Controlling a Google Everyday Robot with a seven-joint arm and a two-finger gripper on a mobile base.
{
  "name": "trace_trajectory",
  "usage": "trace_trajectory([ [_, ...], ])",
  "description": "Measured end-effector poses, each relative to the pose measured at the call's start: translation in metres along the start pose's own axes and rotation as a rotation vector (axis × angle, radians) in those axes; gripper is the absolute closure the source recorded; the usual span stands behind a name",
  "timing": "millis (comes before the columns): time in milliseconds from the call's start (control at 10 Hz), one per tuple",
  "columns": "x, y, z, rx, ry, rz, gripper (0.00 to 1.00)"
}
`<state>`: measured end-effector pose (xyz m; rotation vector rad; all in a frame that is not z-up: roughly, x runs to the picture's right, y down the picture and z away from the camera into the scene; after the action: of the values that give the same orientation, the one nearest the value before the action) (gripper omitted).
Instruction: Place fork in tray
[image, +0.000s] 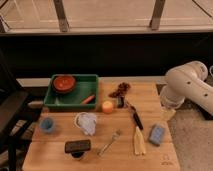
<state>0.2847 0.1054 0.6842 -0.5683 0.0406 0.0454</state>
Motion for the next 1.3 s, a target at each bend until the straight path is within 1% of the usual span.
trace_trajectory([
  [900,0.000,0.000,0.000,0.000,0.000,-0.001,0.35],
  [1000,-0.001,-0.001,-0.001,0.002,0.002,-0.010,0.35],
  [1100,-0.004,-0.001,-0.005,0.004,0.011,-0.043,0.35],
  [1200,-0.017,-0.003,-0.007,0.006,0.007,-0.090,0.35],
  [1300,-0.029,-0.002,-0.007,0.003,-0.004,-0.119,0.35],
])
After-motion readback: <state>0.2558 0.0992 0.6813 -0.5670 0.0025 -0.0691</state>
